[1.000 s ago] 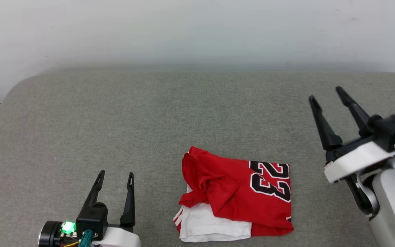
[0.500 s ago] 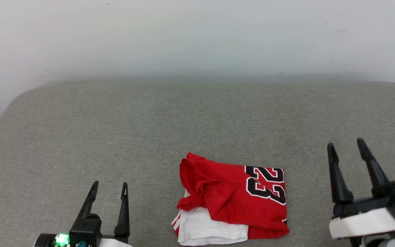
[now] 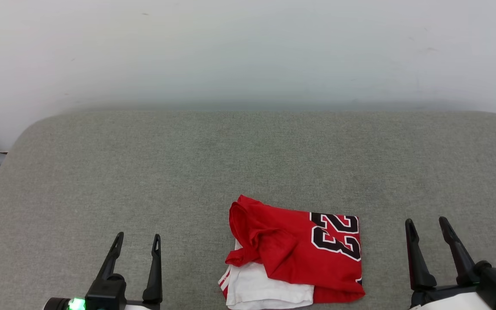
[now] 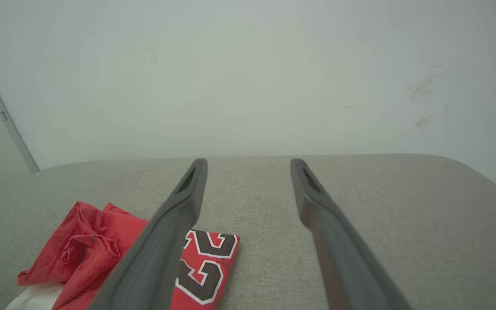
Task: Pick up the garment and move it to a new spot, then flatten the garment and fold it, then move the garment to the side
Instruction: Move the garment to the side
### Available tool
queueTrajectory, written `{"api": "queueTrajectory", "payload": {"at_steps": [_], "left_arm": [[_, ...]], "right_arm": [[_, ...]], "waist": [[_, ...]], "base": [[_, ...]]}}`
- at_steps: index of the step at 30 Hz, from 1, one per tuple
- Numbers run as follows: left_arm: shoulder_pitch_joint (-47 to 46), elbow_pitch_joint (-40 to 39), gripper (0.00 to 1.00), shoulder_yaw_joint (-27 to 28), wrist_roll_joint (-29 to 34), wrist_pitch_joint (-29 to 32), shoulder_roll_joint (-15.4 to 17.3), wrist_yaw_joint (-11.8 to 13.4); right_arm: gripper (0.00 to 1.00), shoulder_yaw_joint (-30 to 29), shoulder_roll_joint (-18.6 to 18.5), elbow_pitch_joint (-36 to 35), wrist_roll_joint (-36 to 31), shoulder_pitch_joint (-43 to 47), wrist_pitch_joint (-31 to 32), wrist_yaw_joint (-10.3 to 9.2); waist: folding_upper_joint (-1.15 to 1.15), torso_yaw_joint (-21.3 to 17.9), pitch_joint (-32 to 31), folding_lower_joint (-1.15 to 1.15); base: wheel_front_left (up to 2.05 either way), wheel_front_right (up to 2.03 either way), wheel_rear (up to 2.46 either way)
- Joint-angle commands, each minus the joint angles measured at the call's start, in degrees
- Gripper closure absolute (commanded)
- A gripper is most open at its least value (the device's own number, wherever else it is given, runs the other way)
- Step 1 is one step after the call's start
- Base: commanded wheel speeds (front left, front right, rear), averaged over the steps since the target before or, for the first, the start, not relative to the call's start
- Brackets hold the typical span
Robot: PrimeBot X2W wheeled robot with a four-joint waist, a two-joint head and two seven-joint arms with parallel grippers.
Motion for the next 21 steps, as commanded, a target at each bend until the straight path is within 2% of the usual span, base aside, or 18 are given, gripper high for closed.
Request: {"api": "queueTrajectory", "payload": {"at_steps": [1,13,21], "left_arm": [[0.33,0.1,0.0,0.07,0.11,-0.15,0.17,-0.17],[0.46,0.93,0.0,0.37,0.3,-0.15,-0.32,-0.36],[-0.12,1.27,0.0,0.25,0.49,-0.15,-0.64,-0.4]], "right_arm": [[0.0,-0.14,0.35,0.5,0.6,0.87,-0.09,-0.05],[0.0,-0.11,0.61,2.52,-0.25,0.91,-0.1,-0.05],[0.0,-1.27,0.6,1.52,-1.22,-3.48,-0.1,-0.05]], "waist": [[0.0,0.17,-0.16,0.0],[0.0,0.47,-0.6,0.0],[0.0,0.52,-0.3,0.0]], "base": [[0.0,0.0,0.0],[0.0,0.0,0.0],[0.0,0.0,0.0]]}}
